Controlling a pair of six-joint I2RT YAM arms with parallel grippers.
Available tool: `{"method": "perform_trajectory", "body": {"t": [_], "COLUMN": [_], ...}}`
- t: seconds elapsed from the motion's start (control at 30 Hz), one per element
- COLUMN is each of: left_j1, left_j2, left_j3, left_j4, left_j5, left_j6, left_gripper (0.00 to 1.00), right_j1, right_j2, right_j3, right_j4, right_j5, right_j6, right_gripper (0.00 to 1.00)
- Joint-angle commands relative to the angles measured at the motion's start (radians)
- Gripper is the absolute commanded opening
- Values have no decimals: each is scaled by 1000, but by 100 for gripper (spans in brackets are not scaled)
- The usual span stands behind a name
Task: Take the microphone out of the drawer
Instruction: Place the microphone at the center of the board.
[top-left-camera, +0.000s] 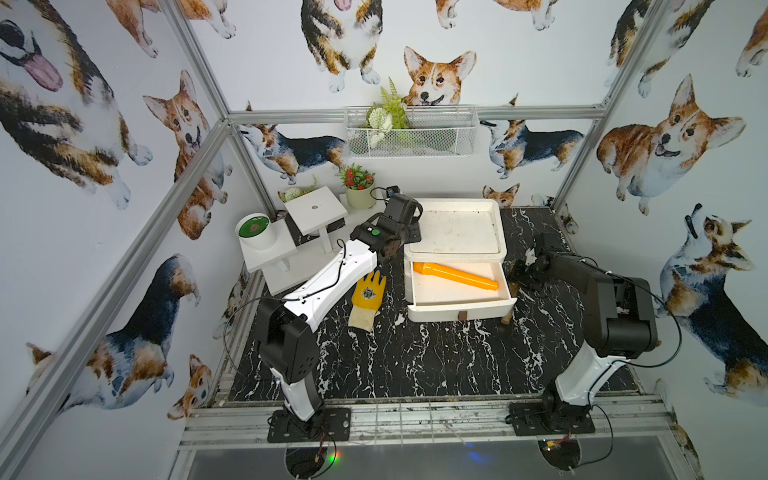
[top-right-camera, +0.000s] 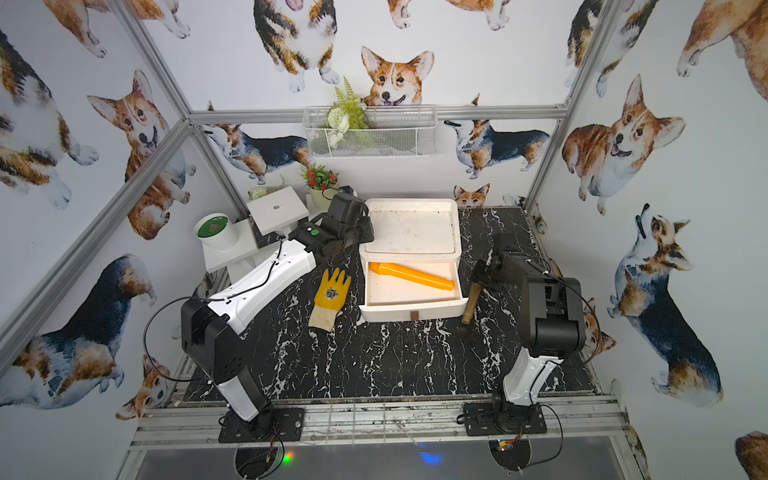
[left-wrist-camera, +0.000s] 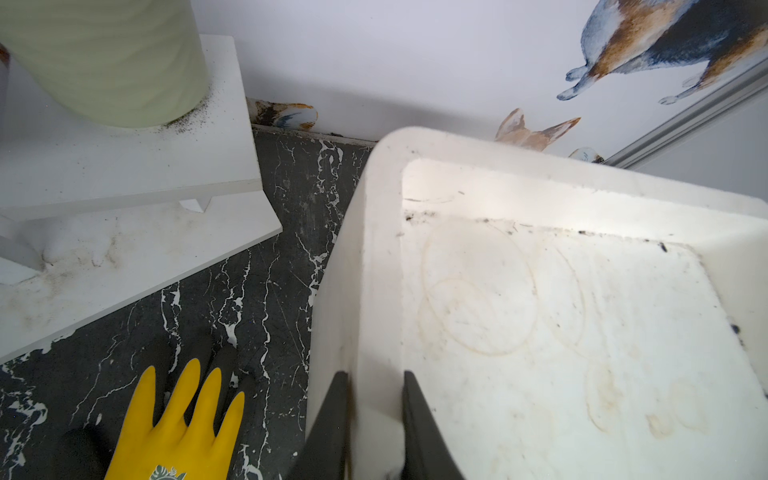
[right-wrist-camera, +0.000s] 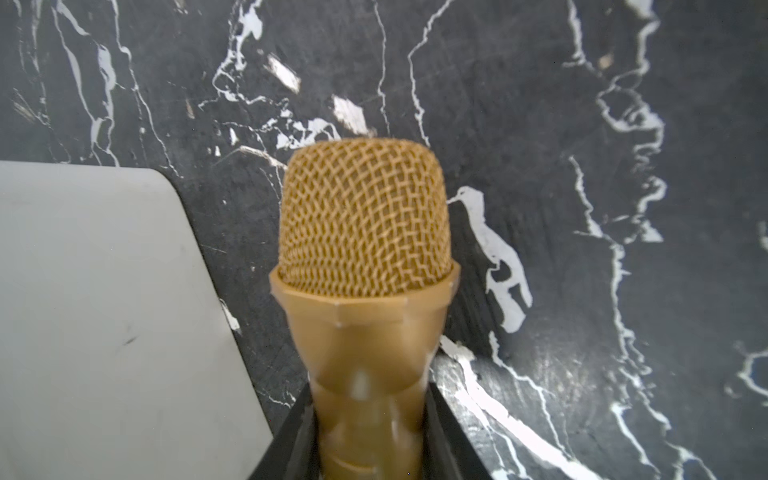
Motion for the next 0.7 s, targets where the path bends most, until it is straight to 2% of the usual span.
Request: {"method": "perform_trajectory", "body": {"t": [0.0, 0.13, 0.4, 0.53, 0.67], "left_j1": [4, 5, 6, 7, 9], "left_j2": [-6, -8, -11, -14, -15], "left_j3": [-8, -10, -20, -28, -31], "left_j4": [-109, -109, -103, -97, -94], "left_j5": [52, 53, 53, 54, 55], "left_j6": [-65, -65, -65, -65, -64], "left_gripper": [0, 0, 0, 0, 1], "right_j1": [0, 0, 0, 0, 1], "right_j2": [7, 10, 7, 7, 1], "right_j3": [1, 5, 18, 21, 23], "right_j4": [6, 6, -9, -16, -20], "right_j5": [4, -7, -12, -15, -19], "right_j6": [18, 25, 27, 24, 24], "right_gripper": [19, 36, 49, 59, 62]}}
